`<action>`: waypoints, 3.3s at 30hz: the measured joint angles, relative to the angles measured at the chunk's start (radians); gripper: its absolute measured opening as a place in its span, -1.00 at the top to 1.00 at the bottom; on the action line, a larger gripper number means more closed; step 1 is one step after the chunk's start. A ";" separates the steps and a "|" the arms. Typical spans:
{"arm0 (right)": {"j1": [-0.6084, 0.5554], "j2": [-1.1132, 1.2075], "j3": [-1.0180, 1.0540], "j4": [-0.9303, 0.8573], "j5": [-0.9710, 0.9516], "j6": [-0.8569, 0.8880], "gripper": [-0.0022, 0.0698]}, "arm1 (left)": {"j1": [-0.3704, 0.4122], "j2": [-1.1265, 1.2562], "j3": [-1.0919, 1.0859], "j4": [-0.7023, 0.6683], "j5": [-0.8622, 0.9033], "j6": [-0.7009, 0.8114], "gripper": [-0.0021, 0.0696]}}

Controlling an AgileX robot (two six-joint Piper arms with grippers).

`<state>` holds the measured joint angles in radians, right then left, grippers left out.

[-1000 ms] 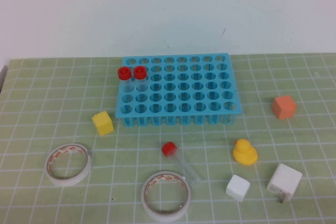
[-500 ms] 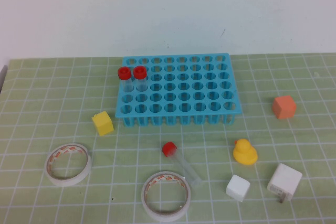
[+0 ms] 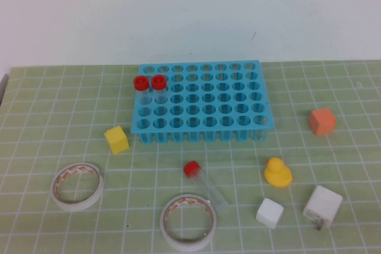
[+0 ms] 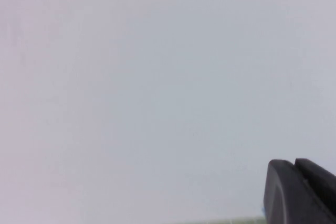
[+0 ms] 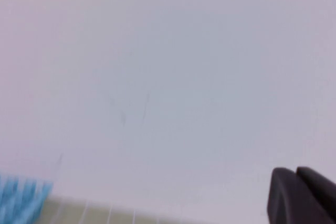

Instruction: Place the test tubes

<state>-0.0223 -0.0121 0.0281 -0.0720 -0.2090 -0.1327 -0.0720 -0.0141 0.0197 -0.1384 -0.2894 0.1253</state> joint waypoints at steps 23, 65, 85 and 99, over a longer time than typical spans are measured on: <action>0.000 0.000 0.000 0.324 -0.405 -0.039 0.94 | 0.000 0.000 -0.053 0.013 -0.157 0.054 0.95; 0.000 0.709 -0.796 0.409 0.648 -0.307 0.94 | 0.000 0.216 -0.241 0.030 0.473 -0.053 0.95; 0.432 1.538 -1.094 0.574 0.835 -0.579 0.94 | 0.000 0.291 -0.241 0.037 0.458 -0.060 0.95; 0.660 1.964 -1.504 0.344 0.953 -0.376 0.14 | 0.000 0.291 -0.241 0.037 0.450 -0.060 0.95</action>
<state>0.6377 1.9517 -1.4760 0.2724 0.7443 -0.5088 -0.0720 0.2765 -0.2211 -0.1009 0.1610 0.0653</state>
